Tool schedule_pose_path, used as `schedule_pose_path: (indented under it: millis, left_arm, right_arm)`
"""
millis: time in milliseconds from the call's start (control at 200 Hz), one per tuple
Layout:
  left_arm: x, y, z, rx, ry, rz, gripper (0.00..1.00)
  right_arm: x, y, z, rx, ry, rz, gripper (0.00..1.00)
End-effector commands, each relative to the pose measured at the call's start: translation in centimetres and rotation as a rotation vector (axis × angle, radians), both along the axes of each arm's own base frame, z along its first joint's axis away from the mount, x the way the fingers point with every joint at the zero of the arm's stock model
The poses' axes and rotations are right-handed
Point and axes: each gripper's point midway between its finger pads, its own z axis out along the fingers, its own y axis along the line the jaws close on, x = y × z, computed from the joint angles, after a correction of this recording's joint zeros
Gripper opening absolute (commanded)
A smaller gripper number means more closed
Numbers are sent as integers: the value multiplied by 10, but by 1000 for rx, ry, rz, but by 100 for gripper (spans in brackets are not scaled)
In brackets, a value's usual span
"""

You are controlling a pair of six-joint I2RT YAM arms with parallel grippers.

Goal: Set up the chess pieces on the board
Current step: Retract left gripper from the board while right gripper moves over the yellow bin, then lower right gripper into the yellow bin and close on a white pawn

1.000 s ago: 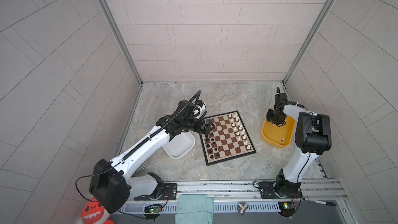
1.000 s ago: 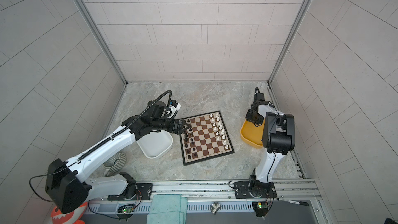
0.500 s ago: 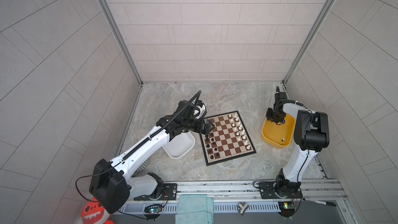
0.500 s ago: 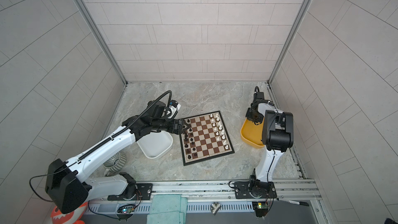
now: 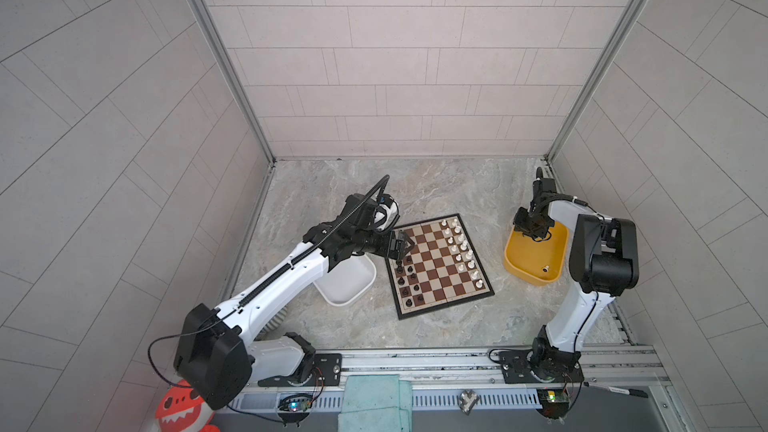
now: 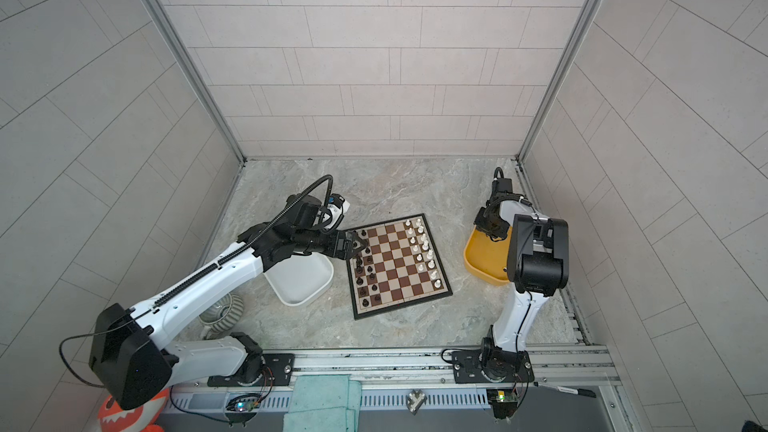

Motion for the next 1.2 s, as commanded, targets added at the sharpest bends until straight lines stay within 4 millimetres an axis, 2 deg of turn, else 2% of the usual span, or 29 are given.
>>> schedule_pose_path:
  millis: [0,415,836,1196]
  left_arm:
    - [1,-1,-2,-7,-2,-2,94]
    - [0,-1,-1,-10,-3,-4,94]
    - [0,-2,0,-14,-6,-8,94]
    - [-1,-1,1,-16,-8,-4,94]
  right_arm:
    - [9,2,14,41,-52,-35,31]
    - [18,-10,13,32,-40,-81,32]
    - [9,-5,-6,7,68,-9,30]
    - [1,-8,-9,-71,127,45,25]
